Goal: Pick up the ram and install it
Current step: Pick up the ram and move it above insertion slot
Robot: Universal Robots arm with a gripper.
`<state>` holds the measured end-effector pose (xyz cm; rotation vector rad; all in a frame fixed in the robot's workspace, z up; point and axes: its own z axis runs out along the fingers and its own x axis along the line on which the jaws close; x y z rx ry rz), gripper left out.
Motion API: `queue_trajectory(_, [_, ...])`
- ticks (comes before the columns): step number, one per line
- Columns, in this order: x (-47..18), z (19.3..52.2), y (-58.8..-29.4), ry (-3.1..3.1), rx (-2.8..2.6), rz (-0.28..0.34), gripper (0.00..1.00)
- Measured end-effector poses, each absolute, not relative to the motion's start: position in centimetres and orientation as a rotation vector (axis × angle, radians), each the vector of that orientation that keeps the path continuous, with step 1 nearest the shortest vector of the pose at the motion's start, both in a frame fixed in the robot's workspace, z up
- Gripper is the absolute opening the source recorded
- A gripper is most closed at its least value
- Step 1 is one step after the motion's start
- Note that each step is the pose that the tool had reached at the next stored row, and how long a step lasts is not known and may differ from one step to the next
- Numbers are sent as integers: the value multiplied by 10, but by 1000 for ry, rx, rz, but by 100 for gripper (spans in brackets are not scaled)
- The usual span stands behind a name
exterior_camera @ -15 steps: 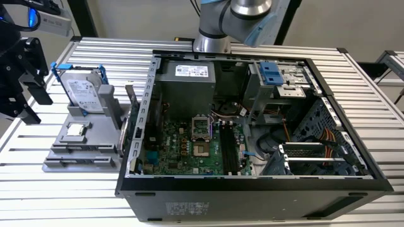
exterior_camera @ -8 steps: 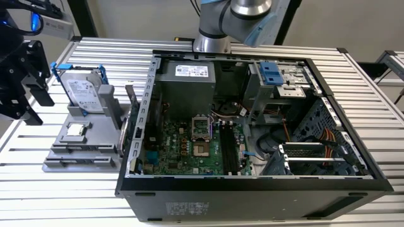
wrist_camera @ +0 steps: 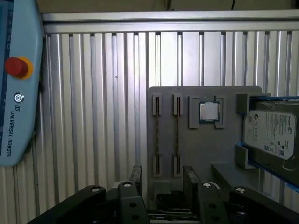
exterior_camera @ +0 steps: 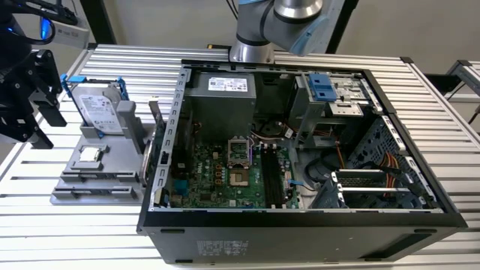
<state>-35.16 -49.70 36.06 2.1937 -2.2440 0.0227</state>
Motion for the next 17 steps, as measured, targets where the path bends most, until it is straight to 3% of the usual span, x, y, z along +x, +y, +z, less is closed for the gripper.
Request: queue_trajectory(17, [-349, 352, -497, -2260, 2198, -1, 100])
